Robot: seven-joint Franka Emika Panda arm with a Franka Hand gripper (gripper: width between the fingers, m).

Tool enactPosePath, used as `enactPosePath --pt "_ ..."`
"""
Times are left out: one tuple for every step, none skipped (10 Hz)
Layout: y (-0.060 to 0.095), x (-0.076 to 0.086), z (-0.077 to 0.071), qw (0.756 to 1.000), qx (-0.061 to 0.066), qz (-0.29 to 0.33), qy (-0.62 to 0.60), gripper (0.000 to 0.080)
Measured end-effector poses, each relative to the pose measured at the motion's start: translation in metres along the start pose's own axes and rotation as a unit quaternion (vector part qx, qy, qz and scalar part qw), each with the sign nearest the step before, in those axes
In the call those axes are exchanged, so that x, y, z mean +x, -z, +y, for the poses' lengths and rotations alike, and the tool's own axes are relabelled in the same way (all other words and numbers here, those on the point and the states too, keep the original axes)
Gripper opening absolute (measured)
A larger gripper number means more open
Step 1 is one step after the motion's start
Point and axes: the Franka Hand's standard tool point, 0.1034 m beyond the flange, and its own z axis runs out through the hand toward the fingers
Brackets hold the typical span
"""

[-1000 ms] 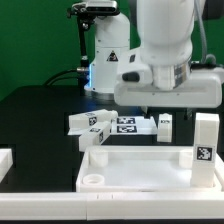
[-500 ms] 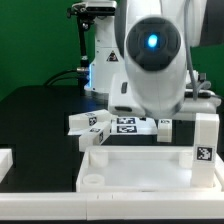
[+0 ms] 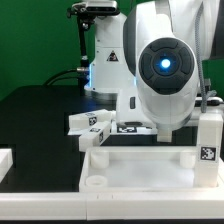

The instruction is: Assemble desk

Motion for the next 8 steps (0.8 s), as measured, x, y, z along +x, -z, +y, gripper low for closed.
enactPosePath --pt "0.0 0.0 0.0 1.0 0.0 0.0 0.0 0.0648" --pt "-0.004 0.0 0.001 1.0 0.004 -0.007 -0.007 0.0649" --pt "-0.015 0.002 0.003 0.999 0.01 -0.024 -0.02 0.0649" --pt "-0.024 0.003 0.005 0.999 0.009 -0.037 -0.029 0.0649" --pt "-0.033 0.001 0.004 0.998 0.006 -0.051 -0.034 0.0648" --pt "-0.034 0.002 0.004 0.998 0.006 -0.052 -0.033 0.0648" --pt "-0.034 0.002 0.004 0.998 0.006 -0.051 -0.033 0.0648" --pt "-0.034 0.002 0.004 0.998 0.006 -0.052 -0.033 0.0648"
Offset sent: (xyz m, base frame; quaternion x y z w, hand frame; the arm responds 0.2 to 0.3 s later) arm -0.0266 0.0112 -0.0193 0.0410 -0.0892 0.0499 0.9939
